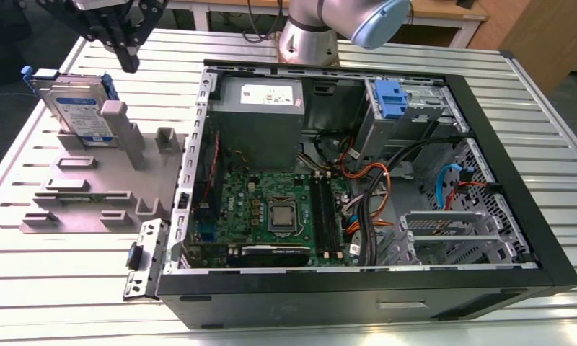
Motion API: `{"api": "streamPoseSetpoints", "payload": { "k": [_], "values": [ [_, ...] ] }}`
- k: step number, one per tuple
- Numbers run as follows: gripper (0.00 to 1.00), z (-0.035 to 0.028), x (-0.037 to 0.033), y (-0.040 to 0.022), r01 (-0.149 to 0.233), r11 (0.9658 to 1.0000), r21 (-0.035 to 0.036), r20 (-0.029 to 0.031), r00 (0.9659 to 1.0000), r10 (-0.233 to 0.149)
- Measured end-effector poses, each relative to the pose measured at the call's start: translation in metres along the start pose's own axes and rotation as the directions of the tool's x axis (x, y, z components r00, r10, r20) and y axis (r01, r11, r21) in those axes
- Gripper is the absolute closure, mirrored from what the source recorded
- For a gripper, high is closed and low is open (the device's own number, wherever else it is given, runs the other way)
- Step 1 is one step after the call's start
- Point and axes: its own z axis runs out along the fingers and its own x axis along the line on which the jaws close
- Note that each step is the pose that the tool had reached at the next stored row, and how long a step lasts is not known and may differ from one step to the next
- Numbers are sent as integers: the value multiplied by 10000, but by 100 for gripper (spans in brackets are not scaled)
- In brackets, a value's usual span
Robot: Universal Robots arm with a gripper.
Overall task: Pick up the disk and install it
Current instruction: 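Reach for the disk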
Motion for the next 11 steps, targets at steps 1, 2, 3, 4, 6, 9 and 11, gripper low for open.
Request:
{"api": "streamPoseSetpoints", "payload": {
  "k": [1, 2, 3, 4, 6, 9, 11],
  "values": [
    [89, 0, 2, 0, 0, 10000, 1, -1, 10000, 0],
    [89, -1, 5, 0, 0, 10000, 1, -1, 10000, 0],
    [89, 0, 8, -1, 0, 10000, 0, 0, 10000, 0],
    [89, 0, 11, -1, 0, 10000, 0, 0, 10000, 0],
    [89, -1, 17, -1, -1, 10000, 0, 0, 10000, 1],
    [89, -1, 27, -2, 0, 10000, 0, 0, 10000, 0],
    [89, -1, 33, -2, 0, 10000, 1, -1, 10000, 0]
  ]
}}
